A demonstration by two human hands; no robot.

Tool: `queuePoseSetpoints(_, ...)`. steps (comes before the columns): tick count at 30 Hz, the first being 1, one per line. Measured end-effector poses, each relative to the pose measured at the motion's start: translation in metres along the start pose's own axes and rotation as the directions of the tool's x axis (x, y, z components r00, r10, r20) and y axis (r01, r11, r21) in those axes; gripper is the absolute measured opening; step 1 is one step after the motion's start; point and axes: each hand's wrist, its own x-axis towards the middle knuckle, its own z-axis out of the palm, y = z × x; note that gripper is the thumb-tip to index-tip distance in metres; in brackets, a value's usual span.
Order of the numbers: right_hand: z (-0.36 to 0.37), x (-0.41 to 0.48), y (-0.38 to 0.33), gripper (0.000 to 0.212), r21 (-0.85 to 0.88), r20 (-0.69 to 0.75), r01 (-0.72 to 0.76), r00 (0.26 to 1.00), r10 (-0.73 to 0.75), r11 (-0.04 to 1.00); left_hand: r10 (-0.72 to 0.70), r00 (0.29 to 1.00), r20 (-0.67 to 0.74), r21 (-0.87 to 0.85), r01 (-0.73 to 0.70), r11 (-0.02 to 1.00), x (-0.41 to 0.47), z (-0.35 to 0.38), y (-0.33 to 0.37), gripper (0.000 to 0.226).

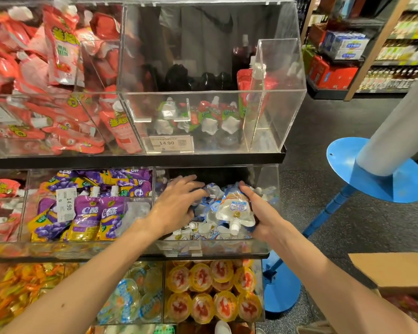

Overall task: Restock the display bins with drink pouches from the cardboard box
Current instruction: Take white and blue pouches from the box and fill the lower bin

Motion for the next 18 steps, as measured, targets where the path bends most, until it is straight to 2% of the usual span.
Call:
queuePoseSetpoints(2, 0.004, -0.001, -0.005, 0.054, 0.05, 0.103, -0.053, 0.994, 0.048, 0.997, -0.089, 0.996, 0.025, -0.301, 0.093, 0.949, -0.005, -0.003, 0.006, 0.069)
queuePoseSetpoints(4, 0.009, -0.002, -0.008, 0.051, 0.097, 0.153, -0.127, 0.982, 0.111, 0.987, -0.139, 0.989, 0.047, -0.479, 0.145, 0.866, -0.005, -0.002, 0.016, 0.071)
queuePoseSetpoints(7, 0.018, -0.006, -0.01, 0.051, 0.12, 0.204, -0.192, 0.965, 0.165, 0.974, -0.183, 0.981, 0.069, -0.814, 0.162, 0.558, -0.003, 0.0, 0.027, 0.05)
queuePoseSetpoints(8, 0.019, -0.006, -0.01, 0.057, 0.1, 0.211, -0.204, 0.961, 0.179, 0.974, -0.2, 0.978, 0.05, -0.835, 0.151, 0.53, -0.005, 0.002, 0.027, 0.044)
queuePoseSetpoints(10, 0.017, -0.006, -0.012, 0.065, 0.076, 0.238, -0.203, 0.954, 0.18, 0.976, -0.229, 0.971, -0.066, -0.719, 0.113, 0.686, -0.01, 0.009, 0.02, 0.038)
queuePoseSetpoints(12, 0.016, -0.008, -0.013, 0.057, 0.039, 0.245, -0.186, 0.954, 0.171, 0.982, -0.203, 0.967, -0.154, -0.572, 0.08, 0.816, -0.018, 0.014, 0.012, 0.039)
queuePoseSetpoints(15, 0.013, -0.008, -0.011, 0.055, -0.008, 0.25, -0.174, 0.953, 0.17, 0.985, -0.11, 0.962, -0.249, -0.439, -0.011, 0.898, -0.026, 0.014, 0.012, 0.047)
queuePoseSetpoints(18, 0.013, -0.003, -0.011, 0.059, 0.019, 0.212, -0.14, 0.968, 0.133, 0.99, -0.004, 0.917, -0.398, -0.24, -0.1, 0.965, -0.026, 0.009, 0.014, 0.055)
